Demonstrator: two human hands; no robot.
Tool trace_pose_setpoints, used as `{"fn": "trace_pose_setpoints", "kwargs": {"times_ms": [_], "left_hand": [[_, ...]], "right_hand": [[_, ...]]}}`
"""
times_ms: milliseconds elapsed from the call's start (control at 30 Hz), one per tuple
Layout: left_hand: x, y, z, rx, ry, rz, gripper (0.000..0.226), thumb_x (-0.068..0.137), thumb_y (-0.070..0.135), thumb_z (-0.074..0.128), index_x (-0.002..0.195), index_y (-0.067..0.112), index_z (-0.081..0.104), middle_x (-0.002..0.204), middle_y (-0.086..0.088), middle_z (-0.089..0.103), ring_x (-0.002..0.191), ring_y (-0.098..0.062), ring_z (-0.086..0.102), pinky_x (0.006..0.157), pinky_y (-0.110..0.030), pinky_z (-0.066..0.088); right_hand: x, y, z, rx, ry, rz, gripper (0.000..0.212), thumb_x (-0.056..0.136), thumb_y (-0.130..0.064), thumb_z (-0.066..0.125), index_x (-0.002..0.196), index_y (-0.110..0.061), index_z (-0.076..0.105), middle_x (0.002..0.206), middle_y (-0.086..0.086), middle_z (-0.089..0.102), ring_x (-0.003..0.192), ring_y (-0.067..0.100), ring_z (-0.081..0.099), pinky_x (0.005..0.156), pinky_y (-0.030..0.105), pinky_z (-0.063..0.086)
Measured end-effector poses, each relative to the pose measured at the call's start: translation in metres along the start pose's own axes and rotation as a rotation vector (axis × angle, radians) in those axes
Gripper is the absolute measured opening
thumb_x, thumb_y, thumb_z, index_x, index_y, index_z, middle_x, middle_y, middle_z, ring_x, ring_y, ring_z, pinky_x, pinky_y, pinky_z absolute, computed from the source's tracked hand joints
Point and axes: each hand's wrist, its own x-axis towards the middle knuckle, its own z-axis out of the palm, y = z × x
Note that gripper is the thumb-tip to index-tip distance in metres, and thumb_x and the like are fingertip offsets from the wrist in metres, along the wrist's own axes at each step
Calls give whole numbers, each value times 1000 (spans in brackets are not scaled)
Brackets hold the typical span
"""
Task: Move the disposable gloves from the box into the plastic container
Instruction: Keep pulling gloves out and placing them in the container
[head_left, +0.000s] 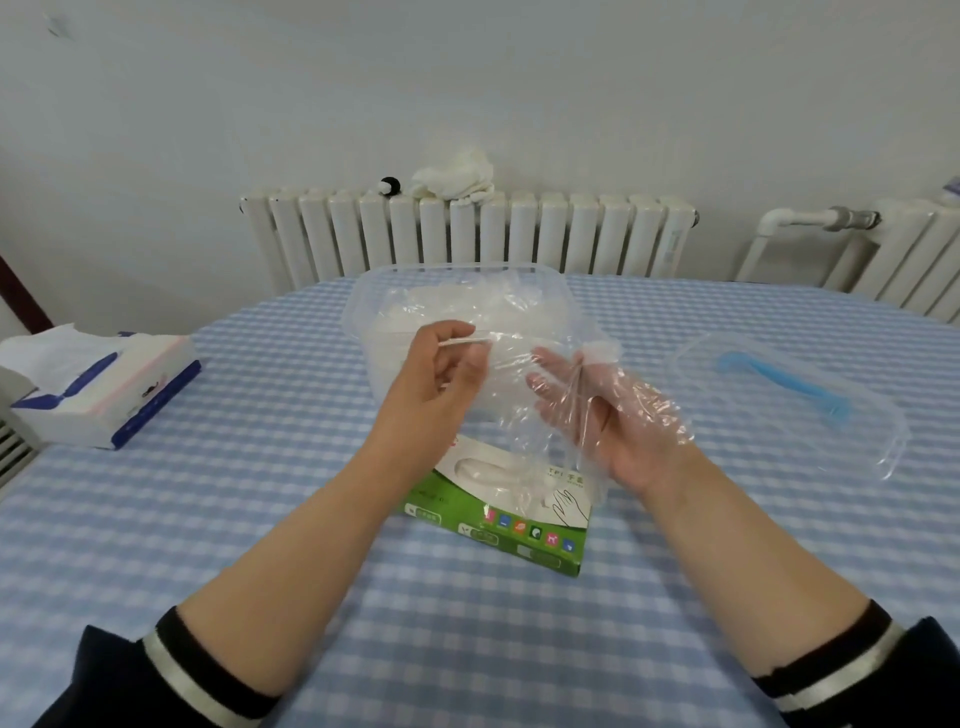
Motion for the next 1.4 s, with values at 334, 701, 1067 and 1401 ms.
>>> {"fn": "trace_pose_setpoints", "kwargs": {"times_ms": [334,701,1067,1401], "left_hand": [[31,34,-2,111,-127,39,25,93,9,62,92,32,73,93,9,73,66,-1,55,63,-15,46],[111,35,-55,476,-132,-105,51,86,21,74,133,21,54,120,8,58,68,-1,51,51,-6,40],[147,14,-54,1232,-607,-228,57,84,38,73,126,6,51,111,-7,62,75,-20,65,70,-33,54],[154,-8,-49,1590,-659,-282,48,101,24,37,148,15,35,151,-10,37,132,-29,40,98,-37,33]], "right_hand": [[-7,3,13,80,23,159,31,91,-28,57,114,-7,63,108,13,72,79,24,73,61,33,61],[5,-27,6,165,408,-280,43,100,-49,40,110,-11,57,105,10,69,84,23,70,61,30,57],[94,-32,87,-1706,-14,-231,42,92,-37,63,132,-27,53,138,-9,48,114,11,54,89,20,37],[145,-20,74,-2059,-105,599,38,101,-20,50,137,-8,51,116,6,56,96,23,57,74,29,46]]}}
